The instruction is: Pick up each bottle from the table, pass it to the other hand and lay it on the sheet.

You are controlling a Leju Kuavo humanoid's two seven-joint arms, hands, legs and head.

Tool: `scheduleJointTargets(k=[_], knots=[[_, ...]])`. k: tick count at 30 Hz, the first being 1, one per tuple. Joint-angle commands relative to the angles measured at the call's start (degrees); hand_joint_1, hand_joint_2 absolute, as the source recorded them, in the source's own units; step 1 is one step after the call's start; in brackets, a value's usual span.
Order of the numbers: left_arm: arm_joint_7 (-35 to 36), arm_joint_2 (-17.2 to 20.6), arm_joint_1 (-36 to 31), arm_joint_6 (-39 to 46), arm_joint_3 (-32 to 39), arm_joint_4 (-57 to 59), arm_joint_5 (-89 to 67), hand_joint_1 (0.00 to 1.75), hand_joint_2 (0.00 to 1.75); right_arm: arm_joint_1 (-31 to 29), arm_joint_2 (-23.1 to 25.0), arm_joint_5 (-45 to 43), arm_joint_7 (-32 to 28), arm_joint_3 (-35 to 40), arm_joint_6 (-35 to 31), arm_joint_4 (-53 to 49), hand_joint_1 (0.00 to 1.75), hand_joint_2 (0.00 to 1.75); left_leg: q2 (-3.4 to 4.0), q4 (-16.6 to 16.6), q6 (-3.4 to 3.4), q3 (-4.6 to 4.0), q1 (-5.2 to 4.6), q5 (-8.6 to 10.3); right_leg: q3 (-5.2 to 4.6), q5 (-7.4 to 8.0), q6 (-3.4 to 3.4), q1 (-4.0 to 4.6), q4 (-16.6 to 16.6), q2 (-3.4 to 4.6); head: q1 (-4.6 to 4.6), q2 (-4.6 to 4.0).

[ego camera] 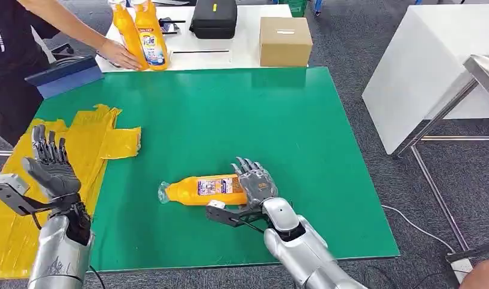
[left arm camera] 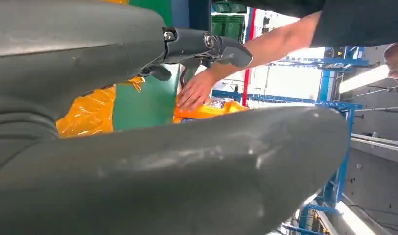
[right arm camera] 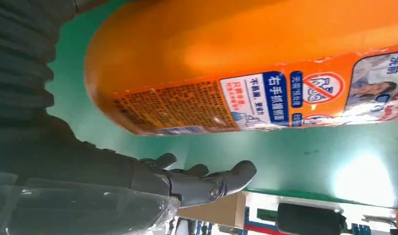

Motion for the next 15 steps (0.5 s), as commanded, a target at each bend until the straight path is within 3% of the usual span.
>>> scheduleJointTargets(k=[1,7,8,9,15], knots=[[-1.1,2.5,-4.4,-0.6,-1.9,9.2,0.4,0.0,0.0,-5.9,1.6,-0.3,-0.5,0.5,-0.4,11.0,0.0,1.75,0.02,0.0,-0.07,0.12,-0.03,-0.01,0.11,-0.03,-0.06,-0.02,0.0,-0.05,-0.02,0.0],[-2.6,2.9,-6.4,-0.8,-3.1,13.0,0.7,0.0,0.0,-7.9,2.6,-0.7,-0.7,0.2,-0.2,16.4,0.0,1.75,-0.05,0.0,-0.07,0.12,-0.03,0.02,0.13,-0.02,-0.07,-0.02,0.0,-0.11,-0.02,0.0],[-2.6,2.8,-6.4,-0.8,-3.2,13.1,0.7,0.0,0.0,-7.8,2.5,-0.7,-0.9,0.2,-0.2,16.6,0.52,1.75,-0.03,0.0,-0.07,0.12,-0.02,0.02,0.12,-0.01,-0.06,-0.02,0.0,-0.08,-0.02,0.0],[-3.2,3.0,-6.8,-0.8,-3.5,13.9,0.9,0.0,0.0,-8.4,2.6,-0.8,-1.4,0.3,-0.1,18.3,1.68,1.75,-0.04,0.0,-0.05,0.08,-0.01,0.03,0.09,0.06,-0.14,-0.01,0.0,-0.08,0.0,0.0],[-3.4,3.2,-7.0,-0.8,-3.7,14.5,1.1,0.0,0.0,-8.4,2.5,-1.2,-1.8,0.1,-0.3,19.2,1.71,1.75,-0.03,0.0,-0.08,0.12,0.0,0.03,0.12,0.06,-0.15,0.0,0.0,-0.07,-0.02,0.0]])
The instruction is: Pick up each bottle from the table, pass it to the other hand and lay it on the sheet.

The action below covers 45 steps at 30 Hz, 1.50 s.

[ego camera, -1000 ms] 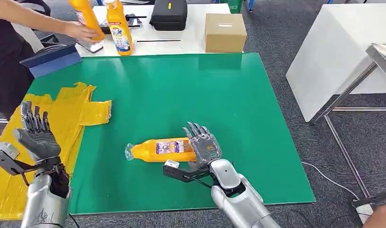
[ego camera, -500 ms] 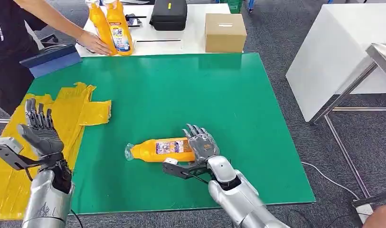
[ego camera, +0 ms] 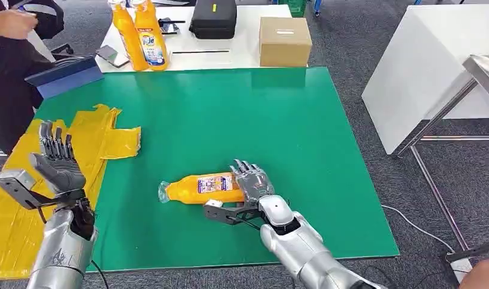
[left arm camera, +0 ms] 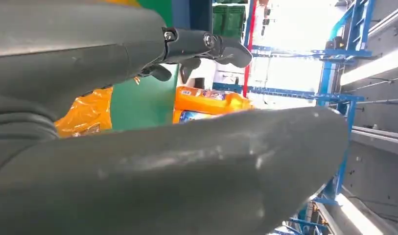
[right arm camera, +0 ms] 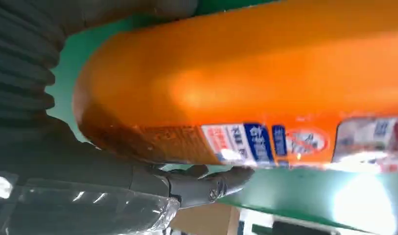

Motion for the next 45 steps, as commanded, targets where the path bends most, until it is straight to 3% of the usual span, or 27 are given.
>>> scheduleJointTargets(k=[1,20,23,26,27,31,38,45], knots=[[-0.3,1.8,-3.6,-0.1,-1.8,7.7,0.3,0.0,0.0,-3.8,0.3,-0.6,-0.6,0.1,0.0,9.3,1.73,1.75,-0.05,0.0,-0.07,0.14,-0.01,0.01,0.17,-0.02,-0.06,0.0,0.0,-0.12,-0.02,0.0],[-1.5,3.2,-3.7,-0.4,-2.0,9.2,2.8,0.0,0.0,-5.8,1.3,-1.5,-2.3,-0.1,-1.1,11.5,1.75,1.75,0.09,0.0,-0.1,0.3,-0.02,0.04,0.24,0.0,-0.07,0.05,0.0,-0.08,-0.02,0.0],[-0.8,3.1,-1.2,-1.5,-1.8,7.0,3.8,0.0,0.0,-4.8,0.3,-2.2,-3.1,-0.6,-3.1,6.3,1.75,1.75,0.15,0.0,-0.08,0.29,-0.03,0.03,0.21,0.01,-0.05,0.04,0.0,0.0,-0.02,0.0],[0.4,2.2,1.6,-2.8,-1.5,3.6,4.4,0.0,0.0,-1.4,-1.8,-3.0,-3.4,-1.6,-3.3,-7.4,1.75,1.75,0.18,-0.1,-0.09,0.31,-0.05,0.01,0.24,0.0,-0.06,0.02,0.0,0.01,-0.02,0.0],[1.1,1.7,2.3,-3.3,-1.4,2.6,4.6,0.0,1.75,0.1,-2.5,-3.3,-2.8,-2.1,-2.1,-12.9,1.75,1.75,0.18,0.0,-0.08,0.27,-0.04,0.01,0.2,-0.01,-0.05,0.02,0.0,0.01,-0.02,0.0],[2.7,0.2,3.9,-4.4,-2.7,-0.1,4.3,0.0,1.75,3.7,-4.6,-2.8,-1.6,-3.4,2.1,-27.7,1.75,1.75,0.01,0.1,-0.06,0.07,-0.06,-0.03,0.07,-0.1,-0.03,-0.01,0.1,-0.16,-0.02,0.0],[3.1,0.3,3.7,-4.8,-2.9,-0.1,4.3,0.0,1.75,3.9,-4.4,-2.8,-2.0,-3.5,1.0,-27.0,1.75,1.75,0.0,0.0,-0.08,0.02,-0.03,0.0,0.02,-0.04,-0.05,0.03,0.0,-0.14,-0.02,0.0],[5.2,-2.6,4.5,-6.7,-6.8,-2.0,4.6,0.0,1.75,4.2,-5.4,-3.1,-2.1,-4.6,1.9,-33.5,1.75,1.75,-0.09,0.0,-0.04,-0.08,-0.03,0.06,-0.08,-0.02,-0.02,0.02,0.0,-0.16,-0.02,0.0]])
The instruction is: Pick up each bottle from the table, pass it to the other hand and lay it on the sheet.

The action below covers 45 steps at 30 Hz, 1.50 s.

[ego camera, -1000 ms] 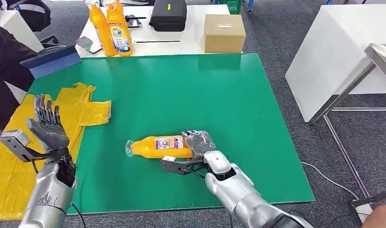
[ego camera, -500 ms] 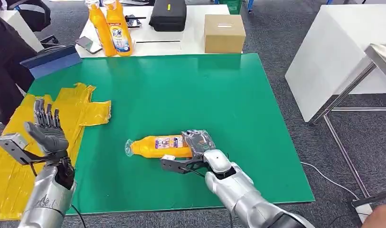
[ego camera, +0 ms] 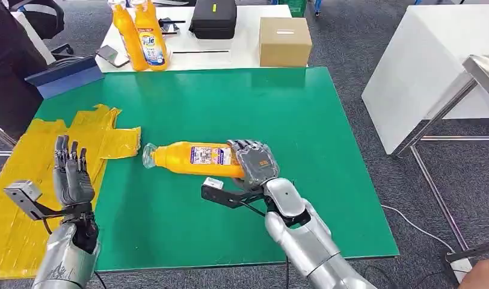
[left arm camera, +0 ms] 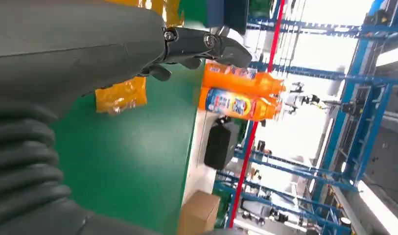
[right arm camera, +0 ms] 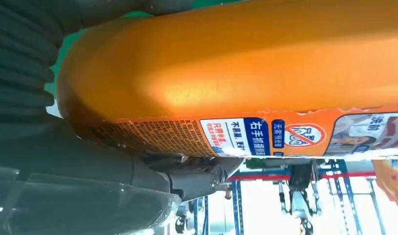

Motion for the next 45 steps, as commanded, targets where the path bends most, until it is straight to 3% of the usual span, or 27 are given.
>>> scheduleJointTargets(k=[1,23,33,45], knots=[[2.1,-2.9,-0.1,-1.2,-5.5,-1.5,0.6,0.0,1.75,-0.9,-2.5,-0.9,-0.3,-1.9,0.7,-7.6,1.75,1.75,-0.17,0.1,-0.04,0.0,-0.03,-0.03,0.09,-0.08,-0.02,-0.02,0.0,-0.22,0.0,0.0],[15.4,-7.3,3.4,-9.5,-19.0,-5.2,21.4,0.0,1.75,-5.6,-0.5,-7.2,0.2,1.8,-2.4,-6.8,1.75,1.75,0.07,0.1,-0.06,0.01,-0.07,-0.05,0.04,-0.05,-0.04,-0.06,0.1,0.01,0.02,0.0],[12.4,-6.1,2.3,-5.4,-23.1,-4.7,23.1,0.0,1.75,-9.1,3.1,-11.9,-0.6,5.8,-4.1,1.2,1.75,1.75,0.15,0.0,-0.08,0.08,-0.05,-0.05,0.08,-0.01,-0.06,-0.05,0.0,0.12,-0.02,0.0],[8.5,-5.1,-0.7,-3.6,-21.4,-0.1,21.9,0.0,1.75,-14.2,7.3,-17.8,-2.5,7.4,-5.6,15.4,1.75,1.75,0.13,0.0,-0.08,0.11,-0.01,-0.02,0.14,0.01,-0.04,-0.03,0.0,0.1,-0.02,0.0]])
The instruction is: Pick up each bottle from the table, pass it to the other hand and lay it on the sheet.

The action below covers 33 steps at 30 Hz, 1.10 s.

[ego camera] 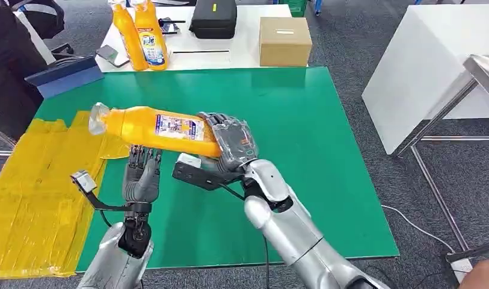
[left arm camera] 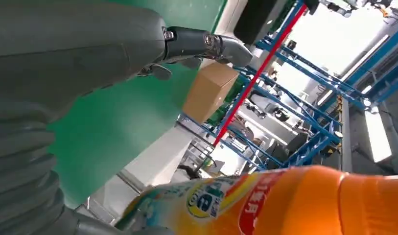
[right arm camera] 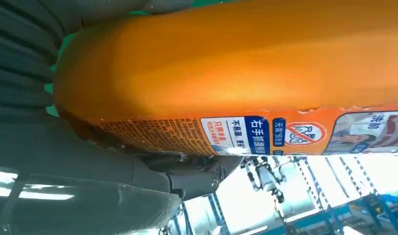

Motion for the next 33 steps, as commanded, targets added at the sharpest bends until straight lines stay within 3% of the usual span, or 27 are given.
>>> scheduleJointTargets(k=[1,7,18,33], knots=[[-1.6,2.5,-3.9,0.4,-0.2,6.2,-0.9,0.0,1.75,-7.5,2.2,-3.7,-1.5,1.7,-1.6,16.3,1.75,1.75,0.15,0.0,-0.06,0.13,-0.04,-0.02,0.08,0.0,-0.04,-0.03,0.0,0.09,0.0,0.0],[-2.2,2.0,-5.4,0.9,0.7,8.0,-1.3,0.0,1.75,-9.5,3.3,-5.9,-3.0,-0.7,-2.7,24.5,1.75,1.75,0.04,0.0,-0.06,0.13,-0.06,-0.01,0.1,-0.01,-0.05,-0.03,0.0,0.02,0.0,0.0],[-1.7,0.0,-7.0,1.0,0.6,8.4,-0.8,0.0,1.75,-10.7,5.4,-7.6,-3.5,-1.4,-2.1,29.6,1.75,1.75,-0.04,0.0,-0.07,0.1,-0.06,-0.02,0.08,-0.05,-0.05,-0.05,0.0,-0.07,0.0,0.0],[-0.4,-1.7,-8.9,1.4,2.3,10.0,-1.5,0.0,1.75,-12.7,5.4,-21.1,4.3,22.6,-3.8,30.5,1.75,1.75,-0.01,0.0,-0.07,0.1,-0.02,-0.03,0.09,-0.04,-0.05,-0.03,0.0,-0.04,0.0,0.0]])
